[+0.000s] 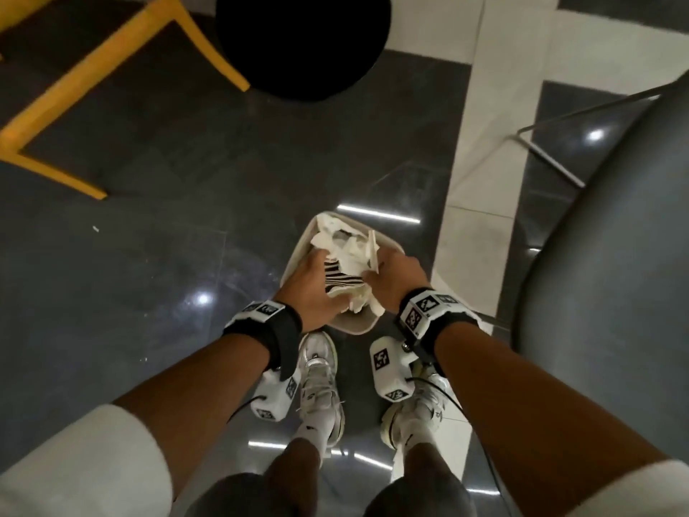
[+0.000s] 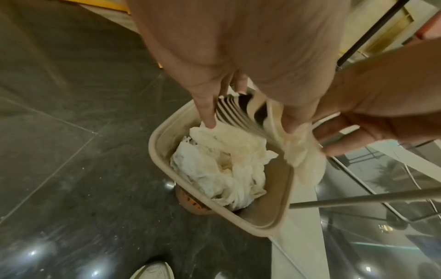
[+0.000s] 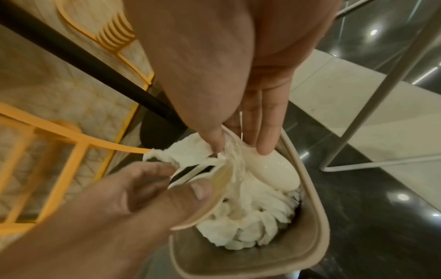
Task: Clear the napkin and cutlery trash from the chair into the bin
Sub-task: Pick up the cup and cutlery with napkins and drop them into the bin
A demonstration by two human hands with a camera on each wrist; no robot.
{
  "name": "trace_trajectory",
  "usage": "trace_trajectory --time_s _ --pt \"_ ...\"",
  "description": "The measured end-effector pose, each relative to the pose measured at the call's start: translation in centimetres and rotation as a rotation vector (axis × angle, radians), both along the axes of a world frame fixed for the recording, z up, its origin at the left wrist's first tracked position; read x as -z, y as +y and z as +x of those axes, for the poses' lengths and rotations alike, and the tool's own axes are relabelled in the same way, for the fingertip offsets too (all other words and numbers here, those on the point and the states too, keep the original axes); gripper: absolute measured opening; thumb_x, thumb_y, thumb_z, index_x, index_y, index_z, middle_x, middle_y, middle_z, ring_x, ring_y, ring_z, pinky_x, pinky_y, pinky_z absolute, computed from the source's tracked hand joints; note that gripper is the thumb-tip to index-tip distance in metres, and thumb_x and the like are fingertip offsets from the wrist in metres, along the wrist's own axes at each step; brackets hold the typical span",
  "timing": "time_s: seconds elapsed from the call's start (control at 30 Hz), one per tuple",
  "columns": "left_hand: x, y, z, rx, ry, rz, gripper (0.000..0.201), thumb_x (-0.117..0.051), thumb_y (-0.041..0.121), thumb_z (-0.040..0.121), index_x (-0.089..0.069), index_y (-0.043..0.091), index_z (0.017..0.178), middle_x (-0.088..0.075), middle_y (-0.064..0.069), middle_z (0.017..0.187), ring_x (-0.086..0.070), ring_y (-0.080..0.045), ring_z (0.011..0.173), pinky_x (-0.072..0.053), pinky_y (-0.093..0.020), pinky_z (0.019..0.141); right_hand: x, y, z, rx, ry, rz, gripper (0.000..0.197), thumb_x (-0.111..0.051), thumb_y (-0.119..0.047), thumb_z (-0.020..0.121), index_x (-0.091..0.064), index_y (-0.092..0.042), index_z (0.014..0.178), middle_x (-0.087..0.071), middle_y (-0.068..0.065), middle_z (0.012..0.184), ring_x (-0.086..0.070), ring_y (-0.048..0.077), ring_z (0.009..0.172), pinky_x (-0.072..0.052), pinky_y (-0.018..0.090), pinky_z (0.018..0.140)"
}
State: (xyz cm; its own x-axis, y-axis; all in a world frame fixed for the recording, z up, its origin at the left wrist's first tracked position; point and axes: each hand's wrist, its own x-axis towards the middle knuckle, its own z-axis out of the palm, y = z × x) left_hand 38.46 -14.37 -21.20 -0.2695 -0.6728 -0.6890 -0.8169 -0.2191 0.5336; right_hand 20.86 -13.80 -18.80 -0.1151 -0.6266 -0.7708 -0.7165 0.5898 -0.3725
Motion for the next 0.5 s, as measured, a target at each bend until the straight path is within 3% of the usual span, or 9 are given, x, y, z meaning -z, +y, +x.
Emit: trace_trajectory --time_s 0.1,0.2,0.3,0.43,0.5 --pt "1.8 0.2 0.5 -0.002 0.022 0.050 0.109 -0.076 0.057 0.065 -0.013 0.031 0.150 -0.031 0.003 0.156 -0.039 -0.018 0.139 -0.039 -0.041 0.112 3.2 0.6 0.5 0.023 0.000 0.114 0.040 -0.062 -0.033 0.093 -0.058 -0.015 0.129 -0.068 0.008 0.120 -0.065 0.029 0.111 -0.053 0.037 0.094" --pt "1.7 0.5 1.0 0.061 0.001 0.007 0.102 -0.077 0.039 0.074 -0.013 0.025 0.152 -0.021 0.001 0.160 -0.029 -0.021 0.144 -0.030 -0.030 0.111 4.3 1.2 0.6 0.003 0.034 0.132 0.050 -0.059 -0.028 0.094 -0.045 -0.017 0.141 -0.064 0.010 0.127 -0.062 0.030 0.116 -0.050 0.035 0.093" --pt "0.6 0.1 1.0 0.109 -0.024 -0.013 0.085 -0.073 0.027 0.079 -0.023 0.020 0.147 -0.032 -0.005 0.154 -0.038 -0.024 0.138 -0.033 -0.027 0.104 3.7 1.5 0.0 -0.024 0.056 0.143 0.051 -0.054 -0.025 0.095 -0.042 -0.017 0.144 -0.062 0.012 0.129 -0.062 0.032 0.117 -0.050 0.037 0.095" --pt "-1.6 -1.5 -0.6 0.213 -0.100 -0.010 0.058 -0.063 0.020 0.087 -0.037 0.014 0.138 -0.050 -0.011 0.140 -0.051 -0.030 0.127 -0.046 -0.040 0.103 2.1 1.1 -1.5 0.038 -0.067 0.147 0.033 -0.054 -0.029 0.091 -0.063 -0.022 0.121 -0.068 0.007 0.118 -0.066 0.026 0.102 -0.051 0.028 0.081" --pt "-3.1 -2.8 -2.5 0.251 -0.127 -0.018 0.050 -0.059 0.016 0.091 -0.042 0.014 0.138 -0.056 -0.010 0.135 -0.054 -0.029 0.124 -0.046 -0.041 0.103 0.2 0.6 -3.0 0.093 -0.143 0.100 0.028 -0.055 -0.027 0.092 -0.067 -0.022 0.117 -0.068 0.001 0.111 -0.065 0.021 0.096 -0.050 0.027 0.080"
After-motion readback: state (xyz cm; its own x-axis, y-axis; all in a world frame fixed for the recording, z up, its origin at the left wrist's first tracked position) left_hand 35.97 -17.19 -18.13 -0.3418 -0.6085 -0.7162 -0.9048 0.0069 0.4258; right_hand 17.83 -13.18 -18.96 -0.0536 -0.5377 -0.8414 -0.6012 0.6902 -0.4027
